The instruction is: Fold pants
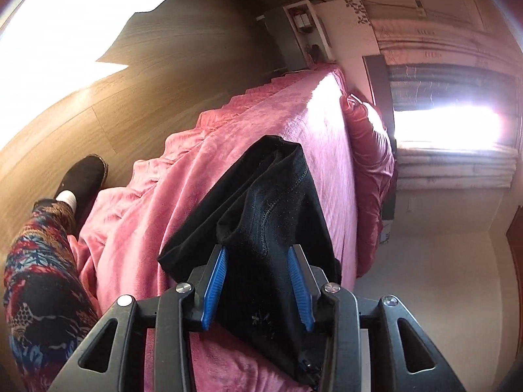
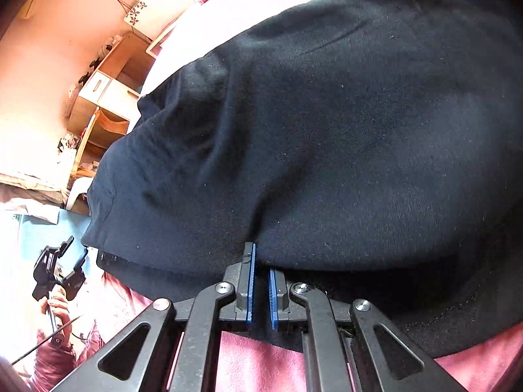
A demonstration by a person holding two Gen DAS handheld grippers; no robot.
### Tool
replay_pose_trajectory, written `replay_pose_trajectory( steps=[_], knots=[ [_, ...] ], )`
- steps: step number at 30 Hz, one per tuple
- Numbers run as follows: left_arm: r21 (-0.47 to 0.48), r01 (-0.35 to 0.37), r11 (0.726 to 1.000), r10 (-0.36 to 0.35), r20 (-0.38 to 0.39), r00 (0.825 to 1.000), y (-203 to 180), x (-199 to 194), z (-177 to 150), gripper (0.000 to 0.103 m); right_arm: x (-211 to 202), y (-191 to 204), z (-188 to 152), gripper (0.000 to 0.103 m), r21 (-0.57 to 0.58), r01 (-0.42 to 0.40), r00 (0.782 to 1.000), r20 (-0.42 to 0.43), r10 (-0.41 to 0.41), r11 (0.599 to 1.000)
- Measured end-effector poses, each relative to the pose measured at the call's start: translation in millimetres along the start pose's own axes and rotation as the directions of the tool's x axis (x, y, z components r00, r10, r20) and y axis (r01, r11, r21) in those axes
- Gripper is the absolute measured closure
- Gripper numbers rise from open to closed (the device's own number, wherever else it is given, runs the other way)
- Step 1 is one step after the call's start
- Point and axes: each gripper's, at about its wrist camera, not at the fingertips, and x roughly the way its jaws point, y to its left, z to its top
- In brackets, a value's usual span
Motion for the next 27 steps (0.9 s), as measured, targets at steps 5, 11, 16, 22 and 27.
replay_pose_trajectory(
  steps=[5,11,16,22,27],
  knots=[
    [-0.009,-0.054,0.998,0.054,-0.005,0.999,0.8,9.5,-0.2,0.060,1.9,-13.2,0.0,0.096,0.047,-0.037,0.999,0.004,0.037,0.998],
    [0.076,-0.100,0.992,0.098,0.022,0.995,-20.4,24.6,6.9,0.091,-12.4,-33.9,3.1,0.096,0.084,-0.053,0.999,0.016,0.052,0.995],
    [0.202,-0.090,0.975,0.085,0.033,0.996,-49.9,11.7,4.4,0.095,-44.1,-23.9,0.7,0.096,0.026,-0.065,0.996,0.062,0.064,0.998],
    [0.249,-0.157,0.956,0.162,0.004,0.987,-38.1,3.2,-5.7,0.095,-72.7,-14.2,-15.5,0.097,-0.034,-0.047,0.996,0.069,0.049,0.998],
    [0.228,-0.222,0.948,0.231,-0.014,0.973,-16.6,11.1,-8.1,0.095,-63.8,-15.1,-29.5,0.097,-0.049,0.005,1.000,0.015,-0.005,0.999]
  ],
)
